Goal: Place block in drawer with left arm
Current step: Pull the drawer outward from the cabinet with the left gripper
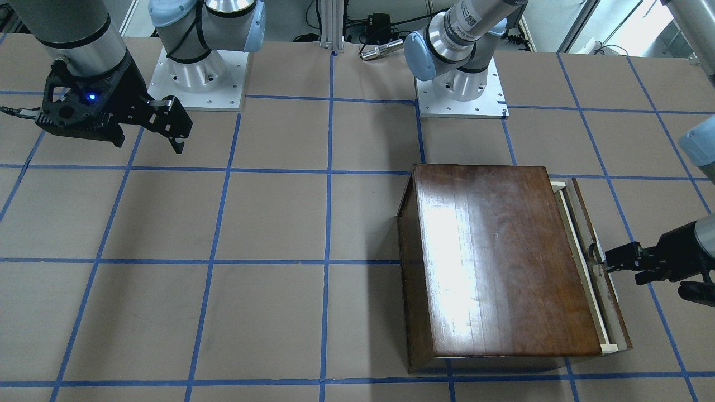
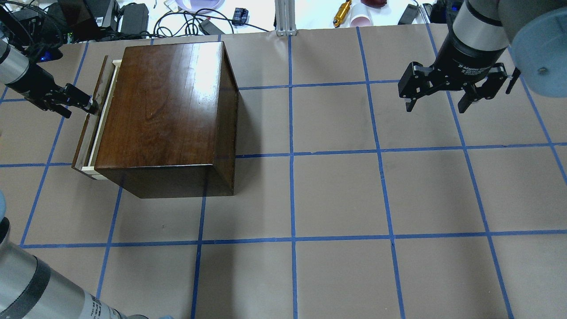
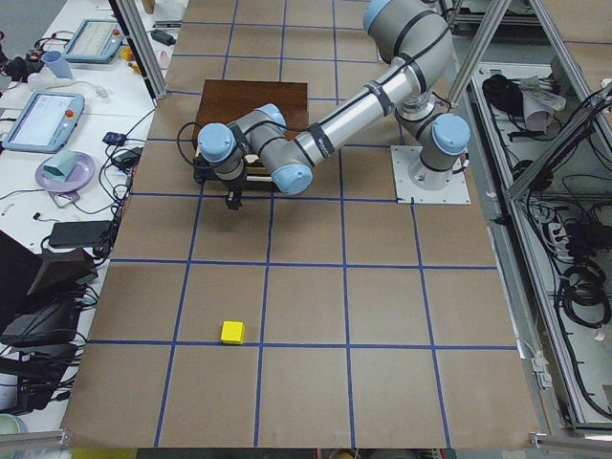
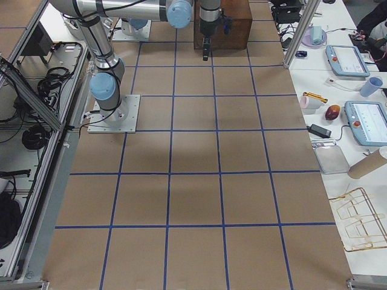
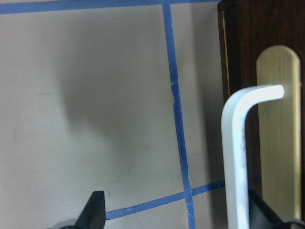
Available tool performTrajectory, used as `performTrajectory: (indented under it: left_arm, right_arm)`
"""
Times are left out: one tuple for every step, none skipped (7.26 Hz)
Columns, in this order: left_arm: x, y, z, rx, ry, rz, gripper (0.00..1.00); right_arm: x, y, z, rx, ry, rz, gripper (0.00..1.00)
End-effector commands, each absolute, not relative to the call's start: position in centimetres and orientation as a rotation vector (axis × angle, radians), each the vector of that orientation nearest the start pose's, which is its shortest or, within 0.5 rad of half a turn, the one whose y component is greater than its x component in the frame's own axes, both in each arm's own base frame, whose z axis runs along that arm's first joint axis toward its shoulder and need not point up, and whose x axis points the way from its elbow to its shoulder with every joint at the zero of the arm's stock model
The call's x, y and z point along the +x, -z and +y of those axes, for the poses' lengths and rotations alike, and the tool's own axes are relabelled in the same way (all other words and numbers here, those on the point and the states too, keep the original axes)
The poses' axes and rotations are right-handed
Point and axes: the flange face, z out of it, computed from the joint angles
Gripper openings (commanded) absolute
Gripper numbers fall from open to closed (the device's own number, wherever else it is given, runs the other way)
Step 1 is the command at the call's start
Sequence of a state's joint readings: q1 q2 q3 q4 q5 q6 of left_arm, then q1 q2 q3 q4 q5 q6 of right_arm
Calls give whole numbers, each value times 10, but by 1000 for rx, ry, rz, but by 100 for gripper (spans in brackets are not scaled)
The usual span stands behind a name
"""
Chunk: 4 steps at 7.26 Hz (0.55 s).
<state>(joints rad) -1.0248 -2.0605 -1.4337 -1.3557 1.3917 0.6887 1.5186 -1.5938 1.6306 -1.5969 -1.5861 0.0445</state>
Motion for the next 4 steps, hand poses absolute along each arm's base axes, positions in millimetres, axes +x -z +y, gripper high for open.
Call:
performTrajectory:
  left_arm:
    - [213,-290,-639,261,-19,3344,100]
    - [215,-291,-640,287,-13,3339,100]
    - [218,-290,-643,316,-22,3323,100]
    - [221,-293,-645,337,-16,3311,99]
  right_arm:
    - [107,-472,-487,152,-17,3153,100]
    - [107,-472,-487,152,-17,3153,100]
    - [107,-472,-487,152,-17,3153,100]
    - [106,-472,-487,155,-17,3153,100]
